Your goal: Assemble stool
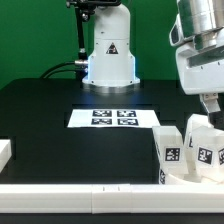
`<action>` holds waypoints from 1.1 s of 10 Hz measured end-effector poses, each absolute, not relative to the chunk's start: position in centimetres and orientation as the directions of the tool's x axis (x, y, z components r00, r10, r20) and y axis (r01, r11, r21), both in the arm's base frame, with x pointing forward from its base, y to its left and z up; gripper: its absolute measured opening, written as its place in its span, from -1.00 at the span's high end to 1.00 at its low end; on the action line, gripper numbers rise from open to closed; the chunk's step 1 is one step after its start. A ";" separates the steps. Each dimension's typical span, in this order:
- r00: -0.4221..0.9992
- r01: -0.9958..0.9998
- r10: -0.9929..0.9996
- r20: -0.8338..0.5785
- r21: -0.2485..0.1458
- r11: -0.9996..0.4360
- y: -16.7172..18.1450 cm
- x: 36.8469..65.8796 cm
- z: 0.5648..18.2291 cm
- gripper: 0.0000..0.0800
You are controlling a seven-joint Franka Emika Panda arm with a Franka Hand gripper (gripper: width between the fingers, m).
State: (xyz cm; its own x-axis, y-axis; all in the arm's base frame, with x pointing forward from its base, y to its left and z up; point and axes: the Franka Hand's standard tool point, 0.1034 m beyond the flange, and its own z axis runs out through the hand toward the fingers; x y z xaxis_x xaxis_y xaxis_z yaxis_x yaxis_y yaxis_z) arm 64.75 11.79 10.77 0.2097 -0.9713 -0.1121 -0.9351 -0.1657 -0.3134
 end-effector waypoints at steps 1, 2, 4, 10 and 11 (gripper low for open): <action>0.421 -0.878 -0.904 -0.071 -0.281 -0.387 11.9 64.5 11.2 -0.62; 0.589 -0.788 -0.807 -0.044 -0.253 -0.561 11.8 64.9 12.0 -0.62; 0.692 -0.692 -0.721 0.035 -0.255 -0.676 11.6 65.0 12.0 -0.62; 0.991 0.009 0.005 0.136 -0.033 -0.999 10.9 64.9 11.9 -0.62; 0.984 0.131 0.130 0.125 -0.002 -0.991 11.0 64.7 11.6 -0.62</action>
Offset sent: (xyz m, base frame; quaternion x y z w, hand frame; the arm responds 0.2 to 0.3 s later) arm -0.0217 -0.0065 -0.0027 0.0845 0.0809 -0.1147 0.9865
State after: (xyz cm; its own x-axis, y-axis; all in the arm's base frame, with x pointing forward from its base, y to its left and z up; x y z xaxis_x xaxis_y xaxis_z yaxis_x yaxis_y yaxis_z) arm 64.73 11.04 11.55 0.9837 0.1298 0.1246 0.1311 -0.9914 -0.0023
